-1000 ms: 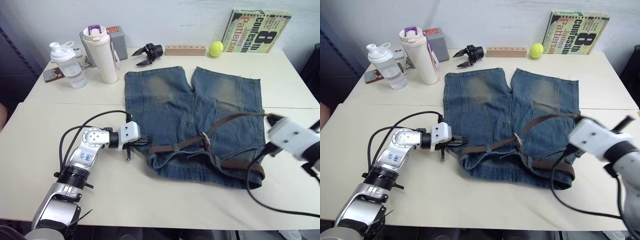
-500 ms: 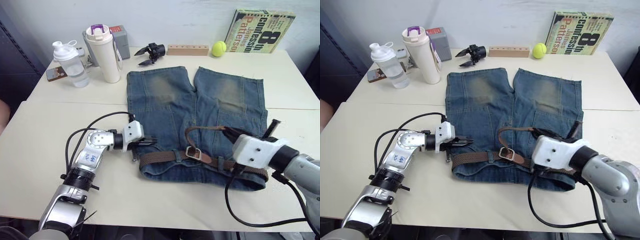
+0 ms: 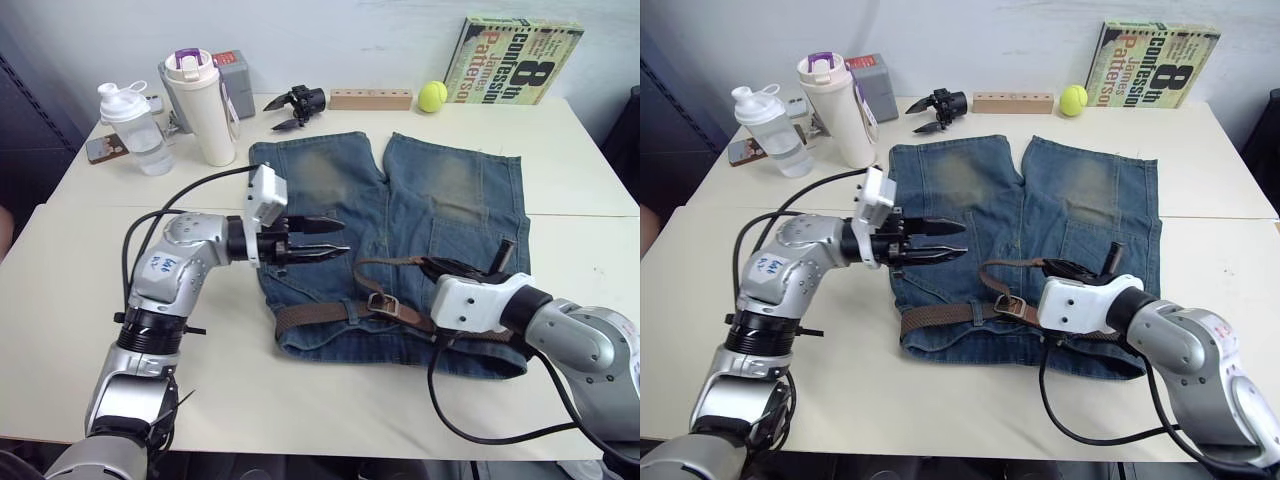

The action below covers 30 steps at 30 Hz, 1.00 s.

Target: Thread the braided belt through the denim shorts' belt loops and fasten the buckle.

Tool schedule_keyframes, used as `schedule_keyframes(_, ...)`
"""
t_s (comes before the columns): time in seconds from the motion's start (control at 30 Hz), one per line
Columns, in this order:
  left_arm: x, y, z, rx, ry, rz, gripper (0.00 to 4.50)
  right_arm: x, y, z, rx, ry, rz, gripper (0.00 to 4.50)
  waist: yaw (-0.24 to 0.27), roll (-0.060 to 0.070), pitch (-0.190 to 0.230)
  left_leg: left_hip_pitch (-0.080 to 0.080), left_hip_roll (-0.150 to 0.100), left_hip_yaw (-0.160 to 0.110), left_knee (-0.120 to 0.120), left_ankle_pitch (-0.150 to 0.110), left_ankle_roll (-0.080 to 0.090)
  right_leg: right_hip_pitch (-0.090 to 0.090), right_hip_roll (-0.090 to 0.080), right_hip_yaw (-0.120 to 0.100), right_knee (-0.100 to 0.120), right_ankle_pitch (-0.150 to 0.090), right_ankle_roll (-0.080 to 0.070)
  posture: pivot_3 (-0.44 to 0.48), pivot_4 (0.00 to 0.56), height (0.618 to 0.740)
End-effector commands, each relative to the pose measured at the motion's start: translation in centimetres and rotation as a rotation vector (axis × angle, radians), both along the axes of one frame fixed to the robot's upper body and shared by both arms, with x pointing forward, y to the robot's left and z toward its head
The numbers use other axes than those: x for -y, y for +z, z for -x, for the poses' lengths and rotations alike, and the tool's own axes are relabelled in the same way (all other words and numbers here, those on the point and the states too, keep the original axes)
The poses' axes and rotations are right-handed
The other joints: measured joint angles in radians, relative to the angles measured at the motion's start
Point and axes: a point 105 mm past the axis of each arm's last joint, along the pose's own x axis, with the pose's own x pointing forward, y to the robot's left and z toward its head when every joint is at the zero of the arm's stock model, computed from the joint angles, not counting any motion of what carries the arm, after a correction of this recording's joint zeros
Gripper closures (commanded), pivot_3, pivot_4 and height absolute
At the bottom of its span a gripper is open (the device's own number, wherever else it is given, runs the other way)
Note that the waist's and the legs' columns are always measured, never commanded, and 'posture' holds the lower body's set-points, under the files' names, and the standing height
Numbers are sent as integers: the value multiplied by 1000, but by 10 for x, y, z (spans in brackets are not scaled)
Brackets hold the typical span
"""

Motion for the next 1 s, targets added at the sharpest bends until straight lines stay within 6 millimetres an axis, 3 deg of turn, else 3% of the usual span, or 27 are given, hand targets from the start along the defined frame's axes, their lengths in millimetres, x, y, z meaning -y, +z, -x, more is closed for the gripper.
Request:
schedule_keyframes(0.03, 23, -5, 2, 158, -26, -99, 2202, -11, 5, -2, 58, 56, 36, 4500, 0, 0, 0, 0, 0, 0, 0, 0, 0, 0, 0, 0, 0, 0, 0, 0, 150, 657)
schedule_keyframes(0.1, 34, -16, -6, 251, 0, -161, 2202, -14, 8, -6, 77, 68, 39, 4500, 1, 0, 0, 0, -1, 1, 0, 0, 0, 0, 0, 0, 0, 0, 0, 0, 150, 657)
schedule_keyframes(0.2, 46, -18, -12, 295, 27, -174, 2202, -18, 9, -8, 89, 90, 56, 4500, 0, -1, 0, -1, -1, 1, 0, 0, 0, -1, -1, -1, 0, 0, 0, 0, 150, 657)
schedule_keyframes(0.5, 41, -28, -25, 384, 117, -256, 2202, -19, 17, -6, 110, 97, 59, 4500, 1, -2, 1, -1, -1, 1, 0, 0, 0, -1, -1, -1, 0, 0, 0, 0, 150, 657)
schedule_keyframes(0.6, 41, -31, -23, 388, 118, -265, 2922, -20, 18, -6, 110, 94, 57, 4500, 0, -2, 1, -1, -1, 0, 0, 0, 0, -1, -1, -1, 0, 0, 0, 0, 150, 657)
schedule_keyframes(0.7, 43, -34, -23, 391, 121, -274, 4254, -22, 20, -6, 113, 98, 50, 4500, -1, -2, 1, -1, -1, 0, 0, 0, 0, -1, -1, -1, 0, 0, 0, 0, 150, 657)
schedule_keyframes(0.73, 43, -33, -24, 395, 131, -275, 4452, -22, 20, -5, 115, 99, 50, 4500, -1, -2, 1, -1, -1, 0, 0, 0, 0, -1, -1, -1, 0, 0, 0, 0, 150, 657)
schedule_keyframes(1.0, 47, -31, -27, 397, 171, -248, 4452, -23, 21, -5, 106, 75, 15, 4500, 0, -2, 1, -1, -1, 0, 0, 0, 0, -1, -1, -1, 0, 0, 0, 0, 150, 657)
